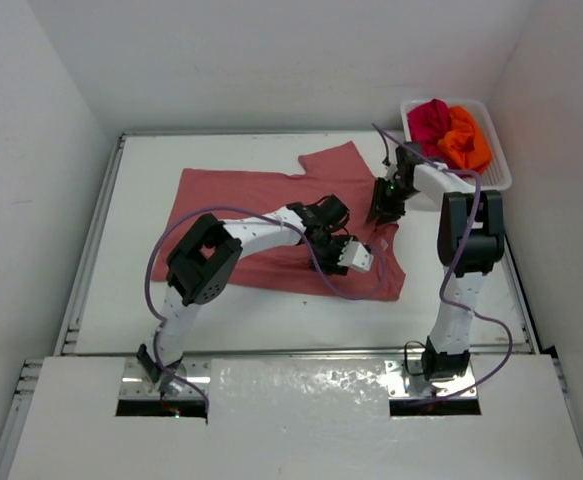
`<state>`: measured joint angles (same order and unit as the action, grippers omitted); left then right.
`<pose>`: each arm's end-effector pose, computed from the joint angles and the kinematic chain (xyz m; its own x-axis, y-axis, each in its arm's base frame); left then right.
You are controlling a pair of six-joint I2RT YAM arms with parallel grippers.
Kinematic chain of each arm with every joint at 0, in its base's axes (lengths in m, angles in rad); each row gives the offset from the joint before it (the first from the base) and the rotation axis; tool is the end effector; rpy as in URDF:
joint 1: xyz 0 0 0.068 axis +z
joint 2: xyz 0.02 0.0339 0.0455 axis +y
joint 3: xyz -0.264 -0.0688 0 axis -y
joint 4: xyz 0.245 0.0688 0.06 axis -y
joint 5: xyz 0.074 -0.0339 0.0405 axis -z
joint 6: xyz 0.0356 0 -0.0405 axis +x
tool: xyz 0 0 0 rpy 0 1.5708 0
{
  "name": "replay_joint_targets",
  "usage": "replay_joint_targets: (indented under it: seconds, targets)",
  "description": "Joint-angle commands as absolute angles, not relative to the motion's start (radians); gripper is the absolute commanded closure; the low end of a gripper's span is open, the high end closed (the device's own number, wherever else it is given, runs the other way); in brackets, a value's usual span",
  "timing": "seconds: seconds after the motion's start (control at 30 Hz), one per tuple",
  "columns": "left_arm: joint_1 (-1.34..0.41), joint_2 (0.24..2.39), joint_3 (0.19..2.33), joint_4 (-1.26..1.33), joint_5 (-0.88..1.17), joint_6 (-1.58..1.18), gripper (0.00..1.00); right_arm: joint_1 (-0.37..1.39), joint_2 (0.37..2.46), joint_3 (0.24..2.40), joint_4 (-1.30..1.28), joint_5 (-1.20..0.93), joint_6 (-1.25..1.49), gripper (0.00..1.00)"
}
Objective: Fold and stack the t-shirts
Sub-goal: Fold the flattened tshirt in 1/3 of the way
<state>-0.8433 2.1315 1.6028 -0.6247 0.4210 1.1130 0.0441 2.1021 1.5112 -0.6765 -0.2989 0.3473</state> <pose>0.2853 -0.3423 0.1680 0.4416 0.7352 -0.5143 0.8953 -0.3989 0.1985 0.4220 0.0291 0.1514 -0.9407 0.2841 -0.1853 0.2022 0.9084 0.3659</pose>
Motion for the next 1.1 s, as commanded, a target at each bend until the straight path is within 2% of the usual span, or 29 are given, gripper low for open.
replay_joint_targets:
  seconds: [0.0, 0.17, 0.23, 0.3, 0.33, 0.47, 0.5, 0.53, 0.6, 0.9, 1.07]
  targets:
    - [-0.848, 2.152, 1.641, -0.595, 0.426, 1.081, 0.51, 0.058, 2.086, 1.497, -0.663, -0.325, 0.334, 0.67]
    - [-0.868, 2.152, 1.62, -0.658, 0.474, 1.132, 0.51, 0.057, 2.056, 1.453, -0.673, -0.308, 0.31, 0.68]
    - [-0.874, 2.155, 1.608, -0.594, 0.447, 1.086, 0.52, 0.058, 2.059, 1.451, -0.67, -0.311, 0.314, 0.71]
    - [-0.876, 2.16, 1.615, -0.554, 0.404, 1.049, 0.63, 0.057, 2.06, 1.454, -0.672, -0.318, 0.316, 0.77]
    - [-0.874, 2.161, 1.621, -0.542, 0.394, 1.028, 0.74, 0.058, 2.059, 1.454, -0.673, -0.314, 0.314, 0.8]
    - [-0.874, 2.164, 1.644, -0.554, 0.393, 1.014, 0.88, 0.058, 2.042, 1.451, -0.678, -0.301, 0.308, 0.96]
    - [-0.874, 2.163, 1.649, -0.56, 0.396, 1.014, 0.89, 0.057, 2.04, 1.453, -0.68, -0.295, 0.308, 0.99]
    - [-0.874, 2.161, 1.658, -0.566, 0.396, 1.006, 0.97, 0.055, 2.04, 1.453, -0.683, -0.291, 0.307, 1.0]
    - [-0.874, 2.158, 1.663, -0.568, 0.388, 0.993, 1.0, 0.057, 2.036, 1.453, -0.687, -0.287, 0.304, 1.0]
    - [-0.778, 2.1, 1.692, -0.636, 0.443, 0.971, 1.0, 0.057, 1.956, 1.459, -0.75, -0.216, 0.278, 1.0]
    - [-0.758, 2.068, 1.661, -0.699, 0.514, 1.026, 1.0, 0.058, 1.888, 1.359, -0.778, -0.219, 0.282, 1.0]
